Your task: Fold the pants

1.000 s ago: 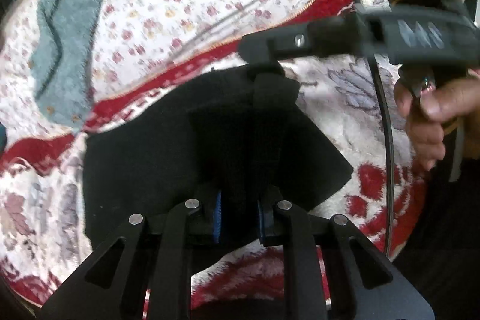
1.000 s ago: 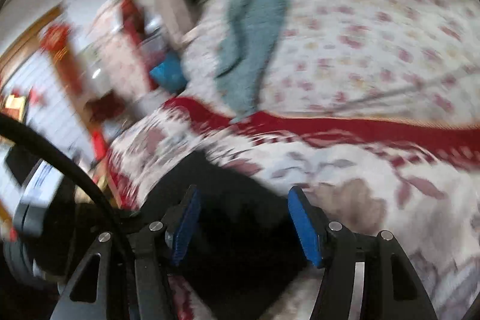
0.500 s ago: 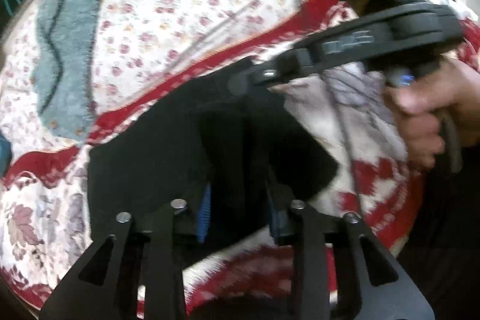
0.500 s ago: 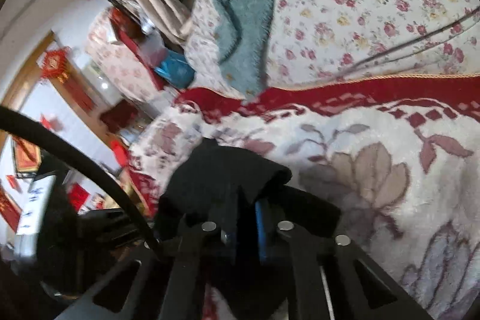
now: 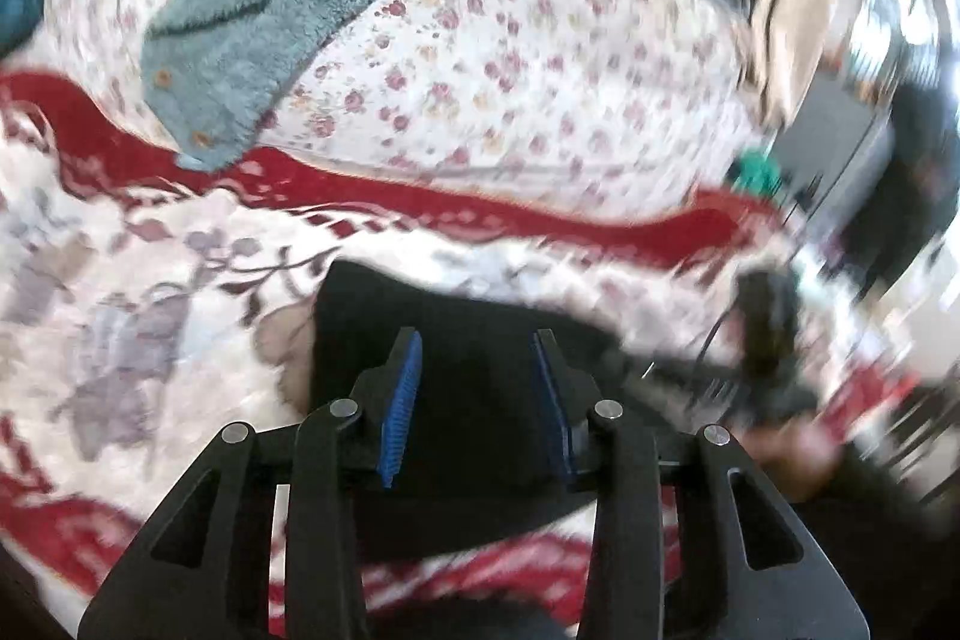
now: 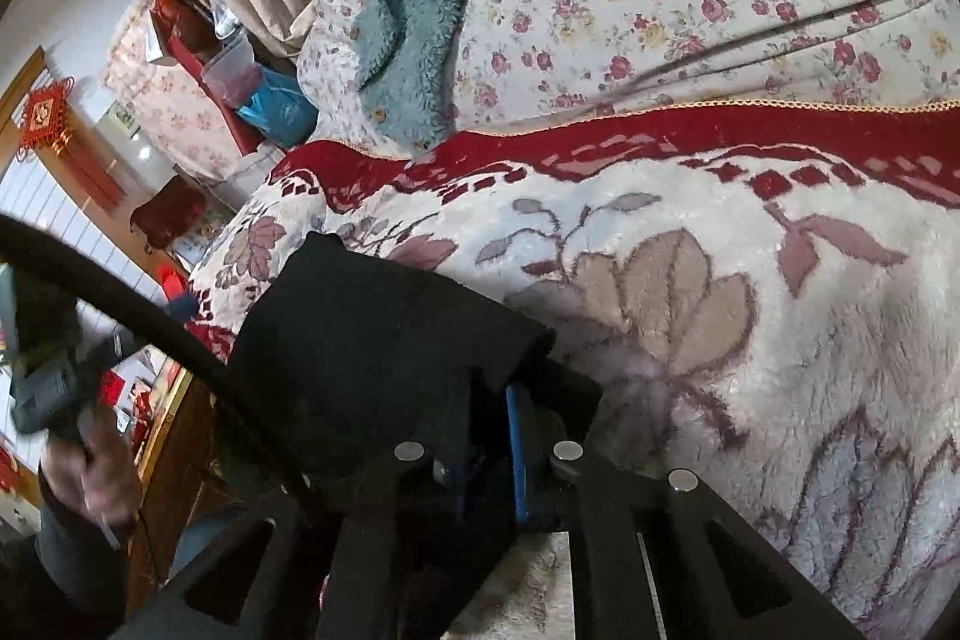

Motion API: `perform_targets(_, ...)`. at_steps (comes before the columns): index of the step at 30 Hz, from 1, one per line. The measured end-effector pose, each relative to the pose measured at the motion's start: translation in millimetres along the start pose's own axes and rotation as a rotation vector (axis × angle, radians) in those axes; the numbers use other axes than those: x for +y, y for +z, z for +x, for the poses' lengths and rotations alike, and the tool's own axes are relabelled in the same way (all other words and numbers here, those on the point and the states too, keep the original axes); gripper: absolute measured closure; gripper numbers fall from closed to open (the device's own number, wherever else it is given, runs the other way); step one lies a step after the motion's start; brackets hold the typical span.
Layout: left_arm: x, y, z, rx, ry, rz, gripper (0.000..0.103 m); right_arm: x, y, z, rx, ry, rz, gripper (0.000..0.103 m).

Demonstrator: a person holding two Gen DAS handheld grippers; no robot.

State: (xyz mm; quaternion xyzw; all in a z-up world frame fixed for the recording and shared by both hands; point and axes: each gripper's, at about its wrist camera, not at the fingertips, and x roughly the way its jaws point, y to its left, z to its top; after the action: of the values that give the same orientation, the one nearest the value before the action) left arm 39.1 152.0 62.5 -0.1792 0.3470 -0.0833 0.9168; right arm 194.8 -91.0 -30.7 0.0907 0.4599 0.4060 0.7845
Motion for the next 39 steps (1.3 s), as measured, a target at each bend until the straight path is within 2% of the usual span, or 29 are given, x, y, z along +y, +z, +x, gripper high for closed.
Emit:
perform_targets(1,2,5,7,0.003,-0.016,-0.014,0.068,0,0,0,0.0,-0.001,-0.002,0.095)
perform_targets(2,3,5,14,0.016,-0.002,-0.01,0.068,1,-1,0,0.0,-0.002,-0.006,0.095)
perform_targets(6,28,-20,73,0.196,0.093,-0.095,0.068,3,-2,1,-0.002,-0.014,-0.025,0.095)
perform_targets(8,38,-29,79,0.203,0.061,-0.151,0.069,9,-2,1,-0.006,-0.034,-0.053,0.093)
perform_targets(10,43,-29,79,0.212,0.028,-0.186,0.069,22,-3,-3,-0.026,-0.111,-0.12,0.085)
perform_targets(11,42,-30,79,0.212,0.025,-0.179,0.069,38,-3,-11,-0.067,-0.198,-0.215,0.083)
perform_targets(12,40,-32,77,0.212,0.026,-0.174,0.069,50,-5,-18,-0.108,-0.224,-0.283,0.083)
perform_targets(13,38,-33,77,0.215,0.026,-0.168,0.069,67,-8,-26,-0.151,-0.207,-0.373,0.082)
perform_targets(14,37,-32,77,0.219,0.024,-0.164,0.069,82,-13,-32,-0.169,-0.154,-0.449,0.08)
perform_targets(15,37,-31,77,0.22,0.024,-0.166,0.069,93,-17,-34,-0.168,-0.117,-0.501,0.071)
perform_targets(16,39,-32,77,0.219,0.02,-0.174,0.069,102,-21,-34,-0.156,-0.089,-0.544,0.064)
perform_targets(17,40,-31,77,0.218,0.016,-0.182,0.069,112,-27,-28,-0.112,-0.061,-0.596,0.063)
perform_targets(19,42,-30,76,0.218,0.008,-0.191,0.069,117,-34,-10,-0.028,-0.091,-0.655,0.061)
perform_targets(20,43,-29,75,0.222,-0.004,-0.195,0.069,111,-37,14,0.098,-0.142,-0.656,0.06)
perform_targets(21,44,-27,73,0.223,-0.016,-0.201,0.069,103,-38,32,0.18,-0.168,-0.642,0.059)
perform_targets(23,47,-18,63,0.195,-0.044,-0.214,0.068,101,-36,34,0.145,-0.151,-0.662,0.059)
perform_targets(27,54,5,37,0.062,-0.115,-0.247,0.068,95,-36,31,0.117,-0.125,-0.656,0.058)
perform_targets(28,56,12,41,0.067,-0.13,-0.261,0.068,96,-37,29,0.114,-0.127,-0.664,0.057)
perform_targets(31,60,19,75,0.171,-0.185,-0.303,0.068,97,-34,22,0.086,-0.086,-0.649,0.057)
perform_targets(33,65,14,98,0.231,-0.137,-0.338,0.069,98,-29,7,0.016,-0.035,-0.617,0.057)
perform_targets(35,70,12,108,0.222,-0.133,-0.367,0.069,93,-18,-4,-0.078,-0.017,-0.566,0.057)
perform_targets(36,71,11,108,0.211,-0.139,-0.377,0.069,91,-15,-4,-0.095,-0.028,-0.556,0.057)
perform_targets(38,75,11,109,0.203,-0.154,-0.408,0.069,80,-4,8,-0.088,-0.102,-0.536,0.057)
perform_targets(39,77,11,109,0.203,-0.161,-0.419,0.069,75,-2,15,-0.066,-0.113,-0.53,0.057)
